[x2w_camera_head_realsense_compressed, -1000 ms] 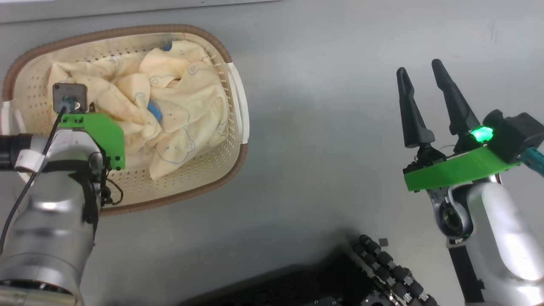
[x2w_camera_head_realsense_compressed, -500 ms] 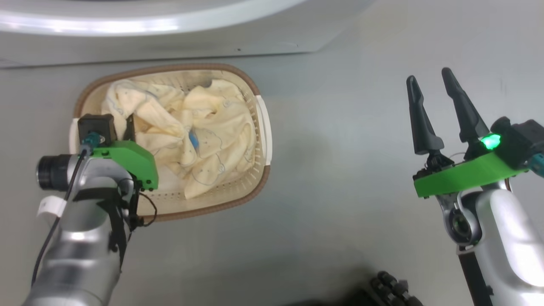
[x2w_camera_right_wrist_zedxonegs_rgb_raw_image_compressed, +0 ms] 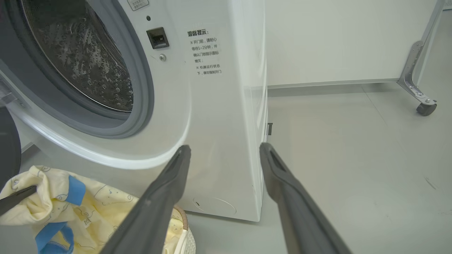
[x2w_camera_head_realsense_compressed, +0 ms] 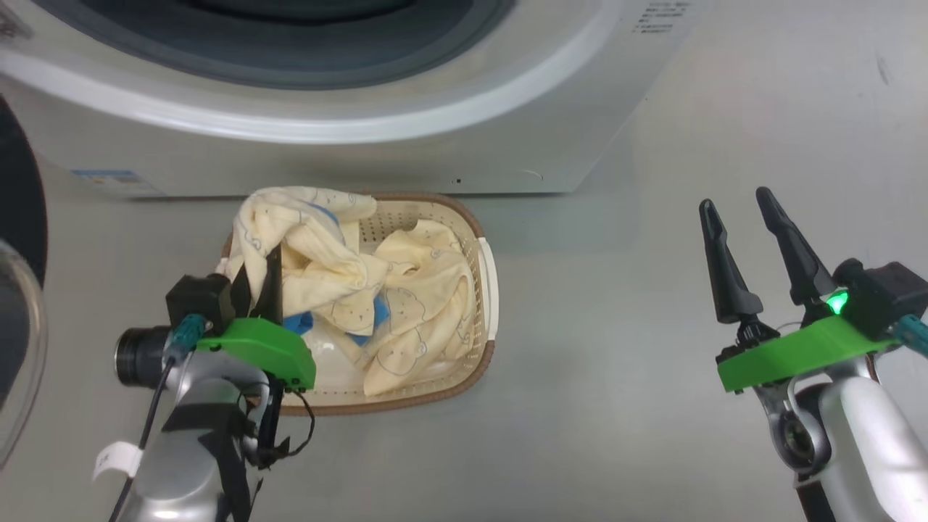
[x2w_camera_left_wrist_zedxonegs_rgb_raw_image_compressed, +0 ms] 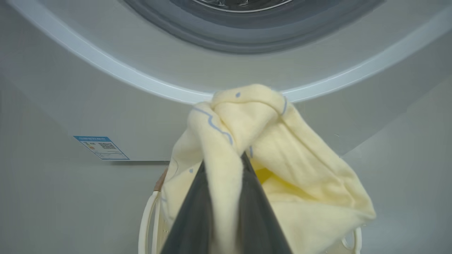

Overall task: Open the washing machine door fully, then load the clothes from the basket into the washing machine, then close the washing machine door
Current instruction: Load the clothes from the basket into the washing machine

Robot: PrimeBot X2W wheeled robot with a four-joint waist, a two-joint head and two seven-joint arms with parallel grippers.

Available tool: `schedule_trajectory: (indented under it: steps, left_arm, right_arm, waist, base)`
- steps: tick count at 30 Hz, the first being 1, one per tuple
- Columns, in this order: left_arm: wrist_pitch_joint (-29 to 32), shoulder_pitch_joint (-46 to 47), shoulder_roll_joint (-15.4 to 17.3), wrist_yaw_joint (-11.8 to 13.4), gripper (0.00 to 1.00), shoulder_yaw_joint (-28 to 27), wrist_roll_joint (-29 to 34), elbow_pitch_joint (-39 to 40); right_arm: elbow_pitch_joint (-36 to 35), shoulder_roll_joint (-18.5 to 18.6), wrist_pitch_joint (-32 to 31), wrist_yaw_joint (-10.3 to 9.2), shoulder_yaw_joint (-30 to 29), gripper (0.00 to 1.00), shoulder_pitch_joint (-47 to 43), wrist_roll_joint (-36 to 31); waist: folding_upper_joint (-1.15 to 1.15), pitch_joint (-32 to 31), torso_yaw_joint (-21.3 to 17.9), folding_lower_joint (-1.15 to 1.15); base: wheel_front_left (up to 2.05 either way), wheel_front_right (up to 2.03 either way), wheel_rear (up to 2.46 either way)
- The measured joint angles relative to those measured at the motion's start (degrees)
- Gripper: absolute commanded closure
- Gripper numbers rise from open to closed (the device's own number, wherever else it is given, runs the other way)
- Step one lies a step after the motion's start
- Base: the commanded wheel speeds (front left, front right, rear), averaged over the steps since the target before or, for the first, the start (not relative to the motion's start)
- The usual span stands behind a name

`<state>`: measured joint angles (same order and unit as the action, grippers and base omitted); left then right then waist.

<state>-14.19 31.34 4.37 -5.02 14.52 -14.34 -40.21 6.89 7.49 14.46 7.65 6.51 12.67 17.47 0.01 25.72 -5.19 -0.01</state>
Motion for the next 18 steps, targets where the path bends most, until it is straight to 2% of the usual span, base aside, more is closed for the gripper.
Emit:
schedule_trajectory:
  steps: [18]
  left_arm:
    - [0.0, -14.6, -0.2, 0.8, 1.00, -4.5, 0.6, 21.0]
  right_arm:
    - [0.4, 1.2, 0.0, 0.00, -0.5, 0.00, -8.0, 0.1]
  waist:
    - [0.00, -14.9, 2.4, 0.00]
  base:
    - [0.00, 0.00, 0.00]
